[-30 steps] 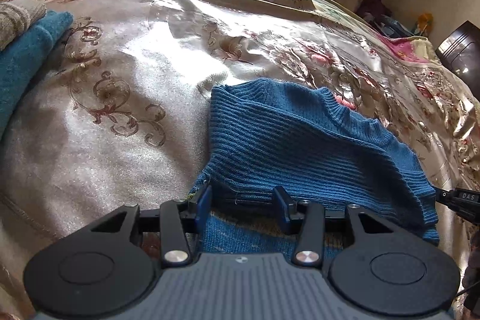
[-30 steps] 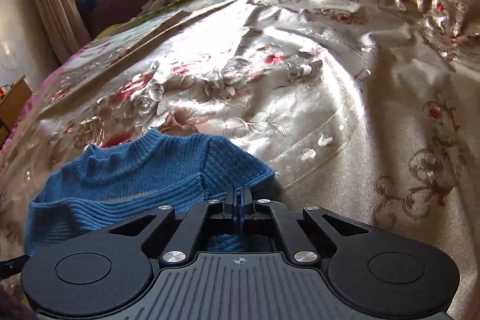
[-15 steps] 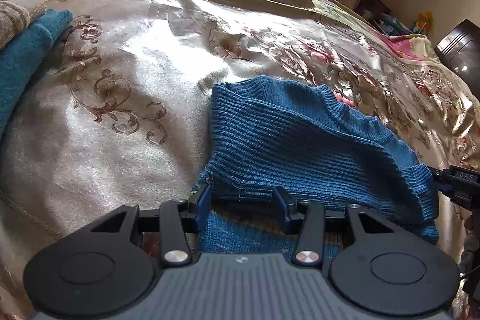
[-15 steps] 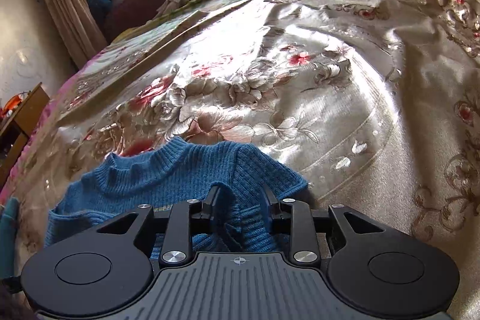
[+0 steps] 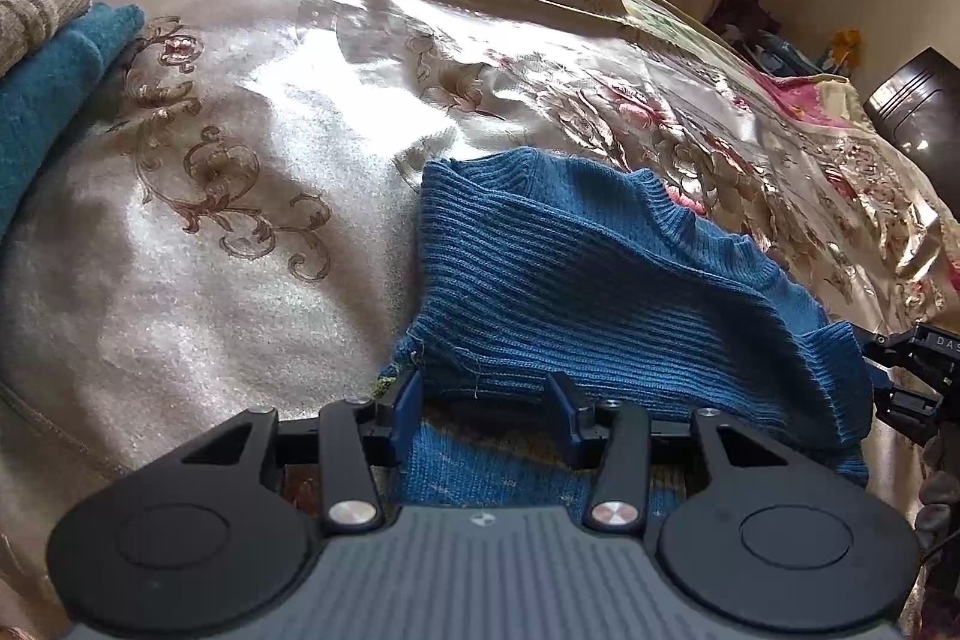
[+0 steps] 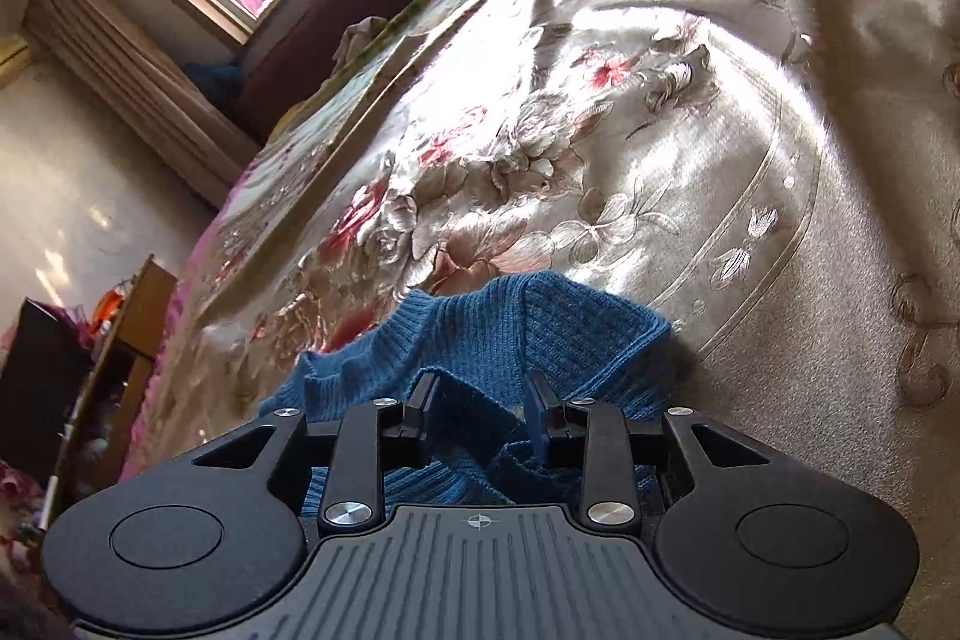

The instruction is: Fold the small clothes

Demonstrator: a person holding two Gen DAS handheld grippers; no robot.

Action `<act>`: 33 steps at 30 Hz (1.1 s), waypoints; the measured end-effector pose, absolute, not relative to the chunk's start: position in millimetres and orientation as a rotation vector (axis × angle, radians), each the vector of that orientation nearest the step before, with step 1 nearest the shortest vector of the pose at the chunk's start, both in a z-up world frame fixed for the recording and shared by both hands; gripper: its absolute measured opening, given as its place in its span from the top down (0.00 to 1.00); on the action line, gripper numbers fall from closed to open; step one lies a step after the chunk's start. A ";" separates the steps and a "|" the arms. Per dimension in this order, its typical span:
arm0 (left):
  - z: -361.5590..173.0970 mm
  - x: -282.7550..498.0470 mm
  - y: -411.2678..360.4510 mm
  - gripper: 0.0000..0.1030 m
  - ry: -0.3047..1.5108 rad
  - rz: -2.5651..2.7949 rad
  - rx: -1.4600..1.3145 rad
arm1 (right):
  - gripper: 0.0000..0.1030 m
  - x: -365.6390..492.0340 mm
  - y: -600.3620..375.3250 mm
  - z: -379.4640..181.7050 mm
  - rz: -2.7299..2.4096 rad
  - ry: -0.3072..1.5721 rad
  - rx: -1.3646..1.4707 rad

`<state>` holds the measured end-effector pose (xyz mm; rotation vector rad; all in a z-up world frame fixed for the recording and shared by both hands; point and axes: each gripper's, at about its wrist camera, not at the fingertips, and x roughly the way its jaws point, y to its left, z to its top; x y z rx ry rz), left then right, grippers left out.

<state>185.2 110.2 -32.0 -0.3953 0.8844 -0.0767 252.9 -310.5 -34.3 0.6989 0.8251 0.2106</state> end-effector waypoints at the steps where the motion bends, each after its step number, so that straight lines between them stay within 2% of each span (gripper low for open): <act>1: -32.2 185.1 110.0 0.52 0.886 -0.078 -0.395 | 0.70 253.3 -311.7 -35.6 0.215 0.829 0.715; 15: -35.2 186.5 108.6 0.52 0.894 -0.090 -0.388 | 0.50 249.0 -348.9 -66.3 0.322 0.821 1.080; 20: -35.8 188.1 107.4 0.52 0.896 -0.091 -0.381 | 0.50 253.0 -344.3 -64.7 0.349 0.851 1.016; 22: -35.4 188.7 107.4 0.52 0.898 -0.091 -0.379 | 0.53 256.1 -334.7 -59.3 0.329 0.873 0.931; 23: -35.4 188.6 107.6 0.52 0.898 -0.090 -0.379 | 0.58 257.6 -330.2 -56.0 0.317 0.882 0.878; 25: -34.8 188.9 107.2 0.52 0.897 -0.087 -0.376 | 0.70 259.9 -319.3 -47.9 0.296 0.902 0.758; 26: -33.8 188.5 107.2 0.52 0.892 -0.084 -0.377 | 0.86 260.7 -313.2 -43.5 0.278 0.917 0.693; 27: -32.7 187.5 107.3 0.52 0.882 -0.080 -0.378 | 0.92 261.6 -307.1 -39.7 0.258 0.937 0.631; 29: -30.7 185.1 107.6 0.52 0.860 -0.067 -0.371 | 0.96 258.1 -300.9 -31.9 0.263 0.938 0.589; 33: -35.1 185.0 109.8 0.52 0.845 -0.033 -0.368 | 0.97 243.2 -298.2 -19.8 0.217 0.904 0.514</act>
